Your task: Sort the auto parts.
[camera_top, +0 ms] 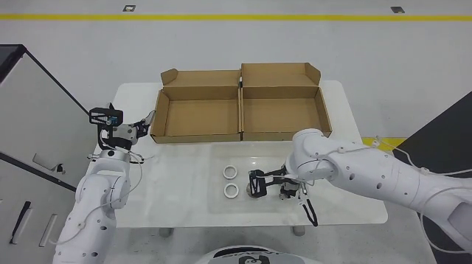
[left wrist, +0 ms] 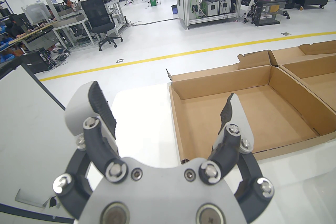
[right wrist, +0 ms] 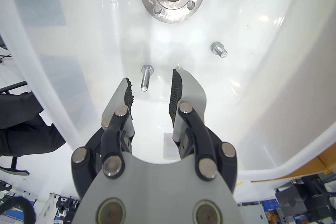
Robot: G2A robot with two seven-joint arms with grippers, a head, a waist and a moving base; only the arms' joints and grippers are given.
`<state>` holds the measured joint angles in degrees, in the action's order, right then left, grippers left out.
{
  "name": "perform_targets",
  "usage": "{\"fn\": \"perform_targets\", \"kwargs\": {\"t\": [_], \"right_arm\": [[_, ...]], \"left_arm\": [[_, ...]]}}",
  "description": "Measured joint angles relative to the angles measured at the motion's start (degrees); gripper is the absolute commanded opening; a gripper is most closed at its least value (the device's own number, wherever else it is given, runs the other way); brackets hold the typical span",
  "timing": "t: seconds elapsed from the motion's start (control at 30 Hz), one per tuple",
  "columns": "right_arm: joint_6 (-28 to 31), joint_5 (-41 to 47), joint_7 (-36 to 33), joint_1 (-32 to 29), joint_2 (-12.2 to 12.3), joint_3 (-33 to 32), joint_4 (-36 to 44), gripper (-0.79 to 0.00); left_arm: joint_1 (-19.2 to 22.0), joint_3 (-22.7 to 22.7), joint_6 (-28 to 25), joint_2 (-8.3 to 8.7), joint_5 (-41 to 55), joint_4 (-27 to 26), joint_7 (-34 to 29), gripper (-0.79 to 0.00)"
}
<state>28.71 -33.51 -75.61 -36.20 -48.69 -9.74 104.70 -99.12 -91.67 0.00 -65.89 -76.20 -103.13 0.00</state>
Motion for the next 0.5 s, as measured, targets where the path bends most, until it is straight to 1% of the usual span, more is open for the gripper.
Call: {"fn": "perform_targets", "kwargs": {"t": [0.3, 0.5], "right_arm": [[0.4, 0.0, 0.4, -0.4, -0.6, 0.0, -1.6, -0.437], [0.6, -0.1, 0.6, -0.7, -1.1, 0.0, -2.5, -0.453]], "left_arm": [[0.0, 0.0, 0.0, 0.0, 0.0, 0.0, 0.0, 0.0], [0.0, 0.0, 0.0, 0.0, 0.0, 0.0, 0.0, 0.0]]}}
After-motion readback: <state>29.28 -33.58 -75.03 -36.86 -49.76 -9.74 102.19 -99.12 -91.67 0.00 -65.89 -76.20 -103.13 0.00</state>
